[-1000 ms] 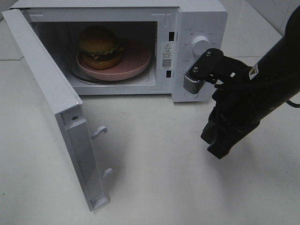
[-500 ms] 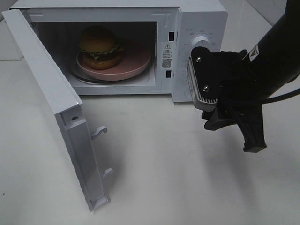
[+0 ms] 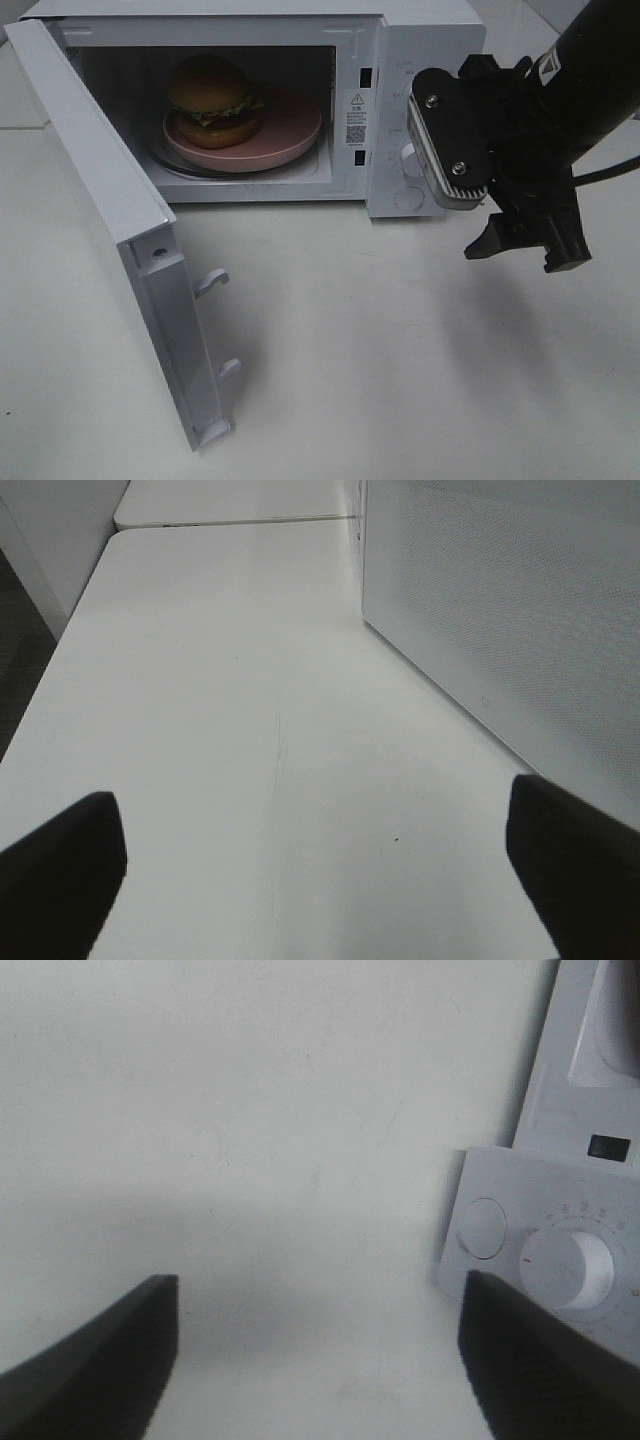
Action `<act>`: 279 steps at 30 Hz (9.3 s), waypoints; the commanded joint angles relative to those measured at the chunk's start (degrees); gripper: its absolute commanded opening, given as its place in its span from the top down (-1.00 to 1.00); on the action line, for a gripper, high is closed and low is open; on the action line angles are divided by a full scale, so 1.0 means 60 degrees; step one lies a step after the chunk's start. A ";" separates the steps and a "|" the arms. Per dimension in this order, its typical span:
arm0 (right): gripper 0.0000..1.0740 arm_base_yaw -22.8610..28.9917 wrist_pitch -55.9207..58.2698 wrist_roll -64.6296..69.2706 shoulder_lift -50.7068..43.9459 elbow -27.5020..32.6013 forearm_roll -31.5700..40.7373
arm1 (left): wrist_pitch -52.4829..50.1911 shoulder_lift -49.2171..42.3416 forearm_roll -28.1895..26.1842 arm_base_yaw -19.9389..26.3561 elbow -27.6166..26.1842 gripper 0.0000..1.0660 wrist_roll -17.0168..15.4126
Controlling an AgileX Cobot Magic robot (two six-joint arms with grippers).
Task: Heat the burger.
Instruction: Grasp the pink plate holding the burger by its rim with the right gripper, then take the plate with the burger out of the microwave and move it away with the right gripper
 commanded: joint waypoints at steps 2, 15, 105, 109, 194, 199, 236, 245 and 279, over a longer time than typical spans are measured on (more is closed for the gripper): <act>-0.71 0.0248 0.0067 0.0248 -0.0067 -0.0344 -0.0325 | -0.0134 -0.0191 -0.0038 0.0048 0.0019 -0.84 0.0010; -0.68 0.1251 -0.0697 0.0831 0.0945 -0.1499 -0.1738 | -0.0134 -0.0191 -0.0038 0.0048 0.0019 -0.84 0.0010; 1.00 0.1471 -0.0926 0.1728 0.8909 -0.9549 -0.1509 | -0.0134 -0.0191 -0.0038 0.0048 0.0019 -0.84 0.0010; 1.00 0.1518 -0.1022 0.1327 0.8690 -0.9148 -0.1490 | -0.0134 -0.0191 -0.0038 0.0048 0.0019 -0.84 0.0010; 1.00 0.1576 -0.6360 0.0019 -0.1203 0.3533 -0.1509 | -0.0134 -0.0191 -0.0038 0.0048 0.0019 -0.84 0.0010; 1.00 0.1576 -0.6054 0.0057 -0.1986 0.3973 -0.1509 | -0.0134 -0.0191 -0.0038 0.0048 0.0019 -0.84 0.0010; 1.00 0.1576 -0.2932 0.2311 -0.6178 0.5739 -0.2722 | -0.0134 -0.0191 -0.0038 0.0048 0.0019 -0.84 0.0010; 0.99 0.1576 -0.2320 0.5281 -0.6178 0.5739 -0.5013 | -0.0134 -0.0191 -0.0038 0.0048 0.0019 -0.84 0.0010; 0.99 0.1576 0.2034 1.5069 -0.4316 0.5739 -0.8699 | -0.0134 -0.0191 -0.0038 0.0048 0.0019 -0.84 0.0010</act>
